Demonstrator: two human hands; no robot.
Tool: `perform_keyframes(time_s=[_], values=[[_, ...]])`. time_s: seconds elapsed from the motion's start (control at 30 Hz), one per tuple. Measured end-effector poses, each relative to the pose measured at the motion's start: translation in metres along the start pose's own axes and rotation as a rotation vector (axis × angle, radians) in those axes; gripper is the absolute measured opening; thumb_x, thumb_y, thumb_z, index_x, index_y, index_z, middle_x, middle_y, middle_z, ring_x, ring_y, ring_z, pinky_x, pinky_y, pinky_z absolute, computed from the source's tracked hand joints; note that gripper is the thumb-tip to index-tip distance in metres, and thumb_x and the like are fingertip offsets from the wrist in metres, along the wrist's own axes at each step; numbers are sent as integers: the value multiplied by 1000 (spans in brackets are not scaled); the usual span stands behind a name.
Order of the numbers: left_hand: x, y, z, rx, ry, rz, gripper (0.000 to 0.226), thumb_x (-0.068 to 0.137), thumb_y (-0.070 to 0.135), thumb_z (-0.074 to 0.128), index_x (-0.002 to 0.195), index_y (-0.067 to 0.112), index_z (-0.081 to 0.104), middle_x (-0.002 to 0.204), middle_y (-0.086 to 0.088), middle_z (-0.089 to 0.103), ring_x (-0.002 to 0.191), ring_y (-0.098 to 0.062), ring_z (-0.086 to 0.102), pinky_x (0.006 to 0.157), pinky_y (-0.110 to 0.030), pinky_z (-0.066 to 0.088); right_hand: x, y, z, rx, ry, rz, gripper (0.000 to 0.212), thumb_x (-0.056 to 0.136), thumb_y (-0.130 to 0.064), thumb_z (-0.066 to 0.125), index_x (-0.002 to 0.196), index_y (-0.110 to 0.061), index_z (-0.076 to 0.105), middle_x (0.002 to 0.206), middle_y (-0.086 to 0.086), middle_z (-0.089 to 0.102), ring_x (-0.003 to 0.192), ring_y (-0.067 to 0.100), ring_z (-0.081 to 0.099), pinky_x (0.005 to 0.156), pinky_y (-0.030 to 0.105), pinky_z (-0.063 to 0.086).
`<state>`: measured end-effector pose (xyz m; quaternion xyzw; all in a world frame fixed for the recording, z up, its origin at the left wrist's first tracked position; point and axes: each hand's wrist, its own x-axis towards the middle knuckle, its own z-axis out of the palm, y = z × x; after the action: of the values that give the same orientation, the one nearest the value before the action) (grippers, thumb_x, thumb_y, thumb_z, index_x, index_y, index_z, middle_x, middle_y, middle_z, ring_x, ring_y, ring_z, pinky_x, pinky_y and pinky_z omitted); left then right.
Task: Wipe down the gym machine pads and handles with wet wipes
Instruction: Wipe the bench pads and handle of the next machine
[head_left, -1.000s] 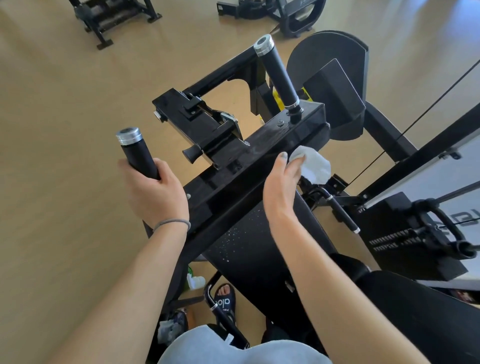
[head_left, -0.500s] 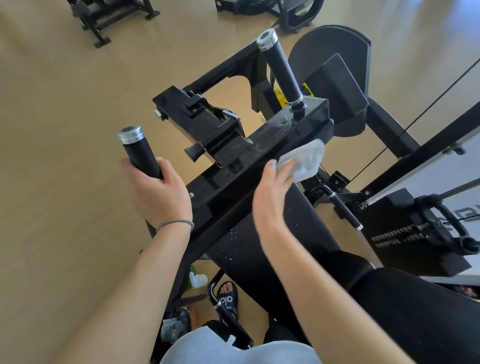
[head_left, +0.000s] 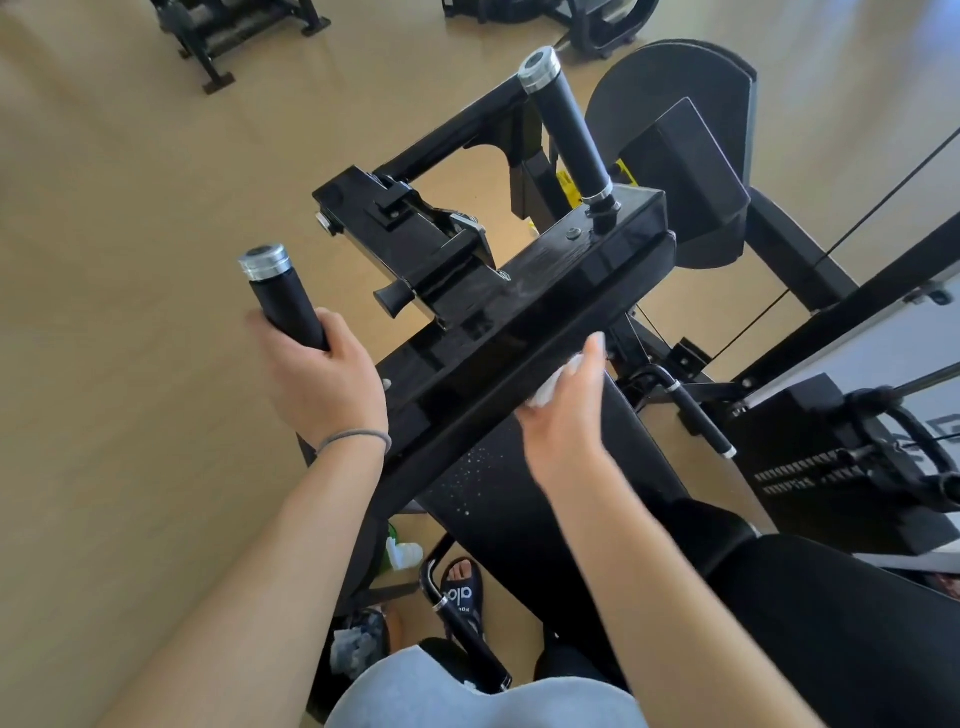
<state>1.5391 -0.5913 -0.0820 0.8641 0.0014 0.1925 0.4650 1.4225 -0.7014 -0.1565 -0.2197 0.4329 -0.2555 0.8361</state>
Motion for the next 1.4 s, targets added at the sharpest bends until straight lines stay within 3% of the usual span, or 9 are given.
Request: perform_keyframes(time_s=[0.07, 0.27, 0.43, 0.57, 0.9, 1.03, 1.13, 1.2, 1.4], values=[[0, -1, 0, -1, 3, -2, 19, 93, 26, 47, 104, 11, 49, 73, 14, 43, 62, -3, 48, 46, -12, 26, 30, -47, 1, 50, 20, -69, 60, 92, -75, 38, 109, -24, 65, 100, -4, 74, 103, 19, 67, 108, 45, 46], [1, -3, 2, -1, 17, 14, 20, 92, 26, 46, 106, 12, 50, 83, 6, 49, 67, -12, 43, 46, -12, 26, 17, -53, 10, 120, 81, -25, 77, 93, -75, 42, 150, -23, 48, 143, 3, 59, 132, 26, 56, 113, 44, 42], [0, -1, 1, 8, 23, 27, 22, 93, 24, 46, 110, 10, 51, 80, 10, 48, 69, -7, 46, 48, -8, 29, -53, 32, 7, 119, -88, 270, 67, 98, -68, 38, 137, -17, 60, 125, 5, 72, 121, 23, 65, 115, 44, 42], [0, 0, 1, -2, 16, 8, 22, 93, 23, 46, 111, 10, 51, 76, 15, 43, 68, 2, 49, 48, -11, 30, -17, -17, -4, 192, -14, 171, 73, 94, -74, 35, 106, -11, 71, 108, 6, 75, 111, 25, 66, 117, 45, 37], [5, -5, -4, -120, -83, 31, 24, 92, 26, 49, 110, 10, 53, 86, 5, 51, 68, -15, 47, 52, -13, 34, -107, 78, 36, -140, 85, 310, 66, 95, -73, 37, 144, -29, 47, 151, -5, 49, 137, 20, 46, 116, 41, 28], [22, -25, -11, -242, -336, 36, 30, 89, 38, 56, 108, 16, 51, 92, -8, 63, 73, -24, 65, 65, -43, 57, -118, 91, 47, -478, 34, -124, 56, 98, -61, 30, 123, -14, 47, 112, -5, 39, 111, 18, 49, 111, 43, 35], [30, -32, -21, -321, -584, 50, 36, 92, 37, 59, 112, 10, 51, 90, -17, 64, 63, -14, 64, 57, -30, 53, -108, 112, 45, -695, 36, -379, 37, 109, -39, 28, 136, -19, 44, 153, 6, 29, 131, 11, 39, 98, 17, 27], [32, -32, -25, -380, -639, 88, 38, 93, 34, 60, 115, 4, 51, 85, -18, 61, 59, -13, 59, 57, -21, 49, -114, 140, 44, -831, 1, -403, 26, 108, -47, 27, 125, -36, 43, 169, -4, -10, 139, -10, 24, 99, 14, 27], [31, -34, -26, -485, -653, 100, 32, 94, 28, 61, 106, 1, 48, 77, -16, 58, 55, -16, 56, 54, -23, 47, -131, 183, 44, -1042, 31, -688, 29, 108, -37, 23, 117, -22, 46, 157, 9, 18, 149, 37, 25, 113, 57, 39]])
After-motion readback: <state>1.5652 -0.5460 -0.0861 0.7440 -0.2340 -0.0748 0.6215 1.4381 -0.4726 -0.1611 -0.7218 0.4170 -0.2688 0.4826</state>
